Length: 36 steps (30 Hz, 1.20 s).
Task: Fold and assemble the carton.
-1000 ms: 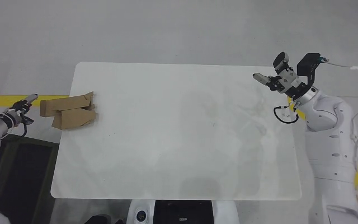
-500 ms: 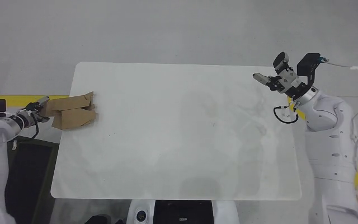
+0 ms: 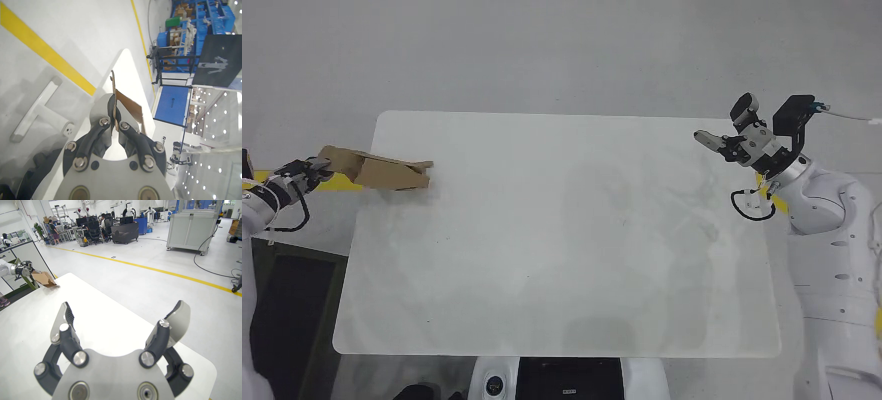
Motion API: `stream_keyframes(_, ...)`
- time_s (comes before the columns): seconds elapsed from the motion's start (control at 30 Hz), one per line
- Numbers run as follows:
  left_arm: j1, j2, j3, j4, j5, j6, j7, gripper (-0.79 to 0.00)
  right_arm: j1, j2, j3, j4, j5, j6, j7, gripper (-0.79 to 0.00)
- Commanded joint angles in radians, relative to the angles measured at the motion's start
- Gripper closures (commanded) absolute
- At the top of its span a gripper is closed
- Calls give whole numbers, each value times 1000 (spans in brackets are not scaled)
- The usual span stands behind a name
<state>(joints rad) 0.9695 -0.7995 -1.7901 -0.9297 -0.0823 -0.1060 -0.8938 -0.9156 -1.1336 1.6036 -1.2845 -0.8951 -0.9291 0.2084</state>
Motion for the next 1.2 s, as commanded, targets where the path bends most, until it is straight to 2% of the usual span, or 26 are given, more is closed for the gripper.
stream_keyframes(0.0,-15,-2,5,-10,-20,-47,9,0,0,0,0,0,0,0,0,-785)
stream_keyframes(0.1,-47,-6,25,-32,-46,-94,6,0,0,0,0,0,0,0,0,-785)
stream_keyframes(0.27,-110,-17,75,-45,-102,-116,2,0,0,0,0,0,0,0,0,-785)
stream_keyframes(0.5,-209,-45,189,-54,-142,-167,35,0,0,0,0,0,0,0,0,-785)
stream_keyframes(0.7,-312,-82,328,-49,-176,-201,27,0,0,0,0,0,0,0,0,-785)
stream_keyframes(0.83,-370,-117,450,-56,-208,-225,-10,0,0,0,0,0,0,0,0,-785)
stream_keyframes(1.0,-409,-169,611,-85,-270,-246,-72,0,0,0,0,0,0,0,0,-785)
stream_keyframes(1.17,-433,-208,713,-111,-317,-263,-97,0,0,0,0,0,0,0,0,-785)
